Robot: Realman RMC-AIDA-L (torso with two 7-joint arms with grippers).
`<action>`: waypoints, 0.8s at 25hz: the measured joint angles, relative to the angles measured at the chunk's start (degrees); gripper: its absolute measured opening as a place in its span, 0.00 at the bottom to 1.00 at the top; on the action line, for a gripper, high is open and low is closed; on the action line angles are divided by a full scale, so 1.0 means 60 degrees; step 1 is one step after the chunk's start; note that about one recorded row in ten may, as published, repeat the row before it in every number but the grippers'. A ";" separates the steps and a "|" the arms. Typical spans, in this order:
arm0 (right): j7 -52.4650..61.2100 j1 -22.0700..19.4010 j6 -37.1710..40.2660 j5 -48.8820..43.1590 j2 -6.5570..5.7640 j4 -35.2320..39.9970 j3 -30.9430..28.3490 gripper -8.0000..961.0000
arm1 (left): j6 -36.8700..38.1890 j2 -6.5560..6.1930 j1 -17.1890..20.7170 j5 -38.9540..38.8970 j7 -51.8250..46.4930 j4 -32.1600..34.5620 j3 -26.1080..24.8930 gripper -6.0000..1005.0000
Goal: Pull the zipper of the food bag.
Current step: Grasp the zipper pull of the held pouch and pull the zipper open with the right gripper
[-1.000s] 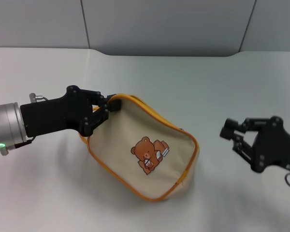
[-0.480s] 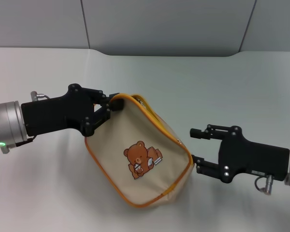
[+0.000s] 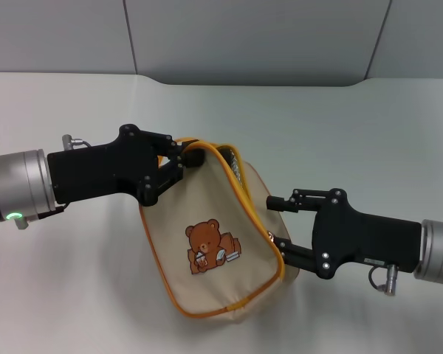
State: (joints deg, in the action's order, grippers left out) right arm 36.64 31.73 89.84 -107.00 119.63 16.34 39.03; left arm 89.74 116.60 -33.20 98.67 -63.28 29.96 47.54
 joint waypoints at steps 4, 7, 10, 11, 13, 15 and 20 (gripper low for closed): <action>-0.0247 0.0055 0.0222 -0.0001 -0.0001 -0.0033 0.0194 0.51 | 0.0000 0.0022 -0.0011 0.0015 0.0000 0.0006 -0.0002 0.06; -0.0520 0.0015 0.0302 -0.0015 -0.0001 -0.0038 0.0361 0.48 | -0.0020 0.0022 -0.0014 0.0026 0.0000 0.0002 -0.0037 0.06; -0.0782 -0.0072 0.0380 -0.0015 -0.0002 -0.0041 0.0447 0.36 | -0.0053 0.0009 -0.0015 0.0030 0.0000 -0.0022 -0.0063 0.06; -0.0844 -0.0096 0.0409 -0.0014 -0.0002 -0.0042 0.0458 0.32 | -0.0057 0.0004 -0.0011 0.0030 0.0000 -0.0024 -0.0066 0.06; -0.0906 -0.0121 0.0475 -0.0015 -0.0014 -0.0043 0.0463 0.24 | -0.0066 -0.0010 0.0015 0.0026 0.0000 -0.0026 -0.0070 0.06; -0.0912 -0.0134 0.0510 -0.0019 -0.0023 -0.0043 0.0465 0.13 | -0.0068 -0.0020 0.0038 0.0013 0.0000 -0.0028 -0.0071 0.06; -0.0884 -0.0141 0.0547 -0.0060 -0.0045 -0.0044 0.0506 0.01 | -0.0063 -0.0021 0.0061 -0.0004 0.0000 -0.0029 -0.0079 0.06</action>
State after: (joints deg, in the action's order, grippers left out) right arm 31.34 30.89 93.12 -107.36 119.36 16.08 42.07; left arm 89.36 116.47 -32.84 98.65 -63.28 29.79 47.06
